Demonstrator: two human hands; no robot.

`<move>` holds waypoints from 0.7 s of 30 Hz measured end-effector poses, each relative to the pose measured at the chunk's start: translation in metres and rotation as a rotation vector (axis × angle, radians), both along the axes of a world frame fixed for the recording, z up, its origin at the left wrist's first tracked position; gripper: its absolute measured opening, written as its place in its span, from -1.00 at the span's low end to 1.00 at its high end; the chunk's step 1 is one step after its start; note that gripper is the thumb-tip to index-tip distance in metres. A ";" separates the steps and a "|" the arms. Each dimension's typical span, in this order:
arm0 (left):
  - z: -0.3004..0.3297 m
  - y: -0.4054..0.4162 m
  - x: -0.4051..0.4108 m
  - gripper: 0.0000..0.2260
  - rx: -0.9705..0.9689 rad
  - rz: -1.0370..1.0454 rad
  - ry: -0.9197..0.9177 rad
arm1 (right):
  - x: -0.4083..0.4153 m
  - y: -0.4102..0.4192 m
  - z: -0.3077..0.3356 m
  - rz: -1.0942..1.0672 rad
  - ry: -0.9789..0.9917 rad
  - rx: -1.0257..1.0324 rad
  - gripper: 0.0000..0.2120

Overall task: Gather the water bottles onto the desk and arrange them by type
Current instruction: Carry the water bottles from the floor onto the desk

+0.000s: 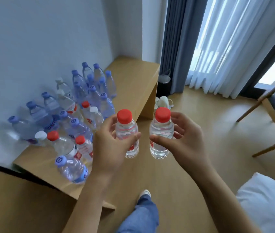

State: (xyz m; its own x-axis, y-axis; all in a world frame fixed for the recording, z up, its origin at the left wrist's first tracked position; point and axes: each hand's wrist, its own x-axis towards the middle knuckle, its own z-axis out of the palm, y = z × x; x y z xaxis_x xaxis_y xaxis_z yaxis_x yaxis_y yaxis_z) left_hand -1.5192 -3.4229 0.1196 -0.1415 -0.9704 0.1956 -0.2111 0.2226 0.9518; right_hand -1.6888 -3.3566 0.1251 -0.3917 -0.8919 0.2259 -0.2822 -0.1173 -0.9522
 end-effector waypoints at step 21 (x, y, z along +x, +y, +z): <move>-0.073 -0.312 -0.101 -0.54 0.168 0.413 -0.141 | -0.096 -0.390 -0.051 0.405 0.054 0.181 -0.48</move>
